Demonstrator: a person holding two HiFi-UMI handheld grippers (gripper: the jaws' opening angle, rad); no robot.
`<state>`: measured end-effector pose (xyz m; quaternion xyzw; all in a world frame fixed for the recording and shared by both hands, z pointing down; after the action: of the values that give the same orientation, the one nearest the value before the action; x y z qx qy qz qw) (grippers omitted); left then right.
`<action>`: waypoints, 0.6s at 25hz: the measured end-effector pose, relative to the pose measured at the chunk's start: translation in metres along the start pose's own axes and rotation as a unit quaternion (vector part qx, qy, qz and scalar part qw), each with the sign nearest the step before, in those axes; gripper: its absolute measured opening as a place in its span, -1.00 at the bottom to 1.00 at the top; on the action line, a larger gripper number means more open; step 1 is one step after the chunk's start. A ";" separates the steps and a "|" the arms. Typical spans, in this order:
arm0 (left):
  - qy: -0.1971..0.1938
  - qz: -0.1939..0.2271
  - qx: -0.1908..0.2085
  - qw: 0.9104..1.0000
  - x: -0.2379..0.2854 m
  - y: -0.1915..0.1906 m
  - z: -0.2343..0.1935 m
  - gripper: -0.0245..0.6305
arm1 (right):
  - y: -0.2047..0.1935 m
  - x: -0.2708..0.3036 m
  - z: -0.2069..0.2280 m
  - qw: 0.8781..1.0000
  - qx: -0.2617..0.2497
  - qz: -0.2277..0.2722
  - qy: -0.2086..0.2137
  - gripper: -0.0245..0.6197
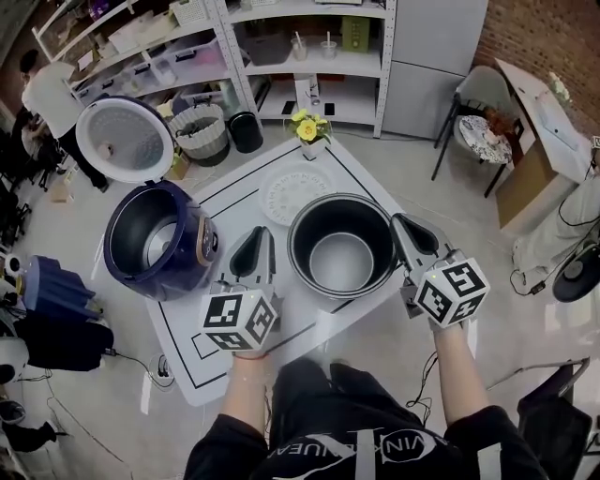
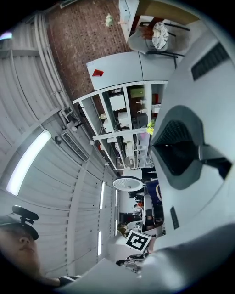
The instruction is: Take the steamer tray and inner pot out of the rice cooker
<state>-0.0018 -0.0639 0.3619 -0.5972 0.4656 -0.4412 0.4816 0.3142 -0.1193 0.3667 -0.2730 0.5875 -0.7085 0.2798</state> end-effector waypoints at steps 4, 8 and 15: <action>-0.004 0.016 0.008 1.000 -0.006 0.014 0.003 -0.85 | 0.011 -0.002 -0.007 0.999 0.005 0.023 0.024 -0.92; -0.005 0.028 0.018 0.999 -0.016 0.025 0.007 -0.86 | 0.020 -0.005 -0.015 0.999 0.001 0.031 0.039 -0.93; -0.002 0.055 0.033 0.998 -0.033 0.049 0.012 -0.87 | 0.033 -0.011 -0.026 0.997 -0.002 0.044 0.064 -0.93</action>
<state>-0.0021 -0.0341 0.3096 -0.5554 0.4819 -0.4280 0.5254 0.3052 -0.0987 0.3291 -0.2012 0.6171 -0.7105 0.2718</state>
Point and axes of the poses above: the fingertips, and each gripper's own axes: x forward along the fingers, z to its right, y out of its top, the point moved 10 cm from there along -x, backward along the fingers, and after that the axes turned 4 degrees about y, right-handed, at the moved point
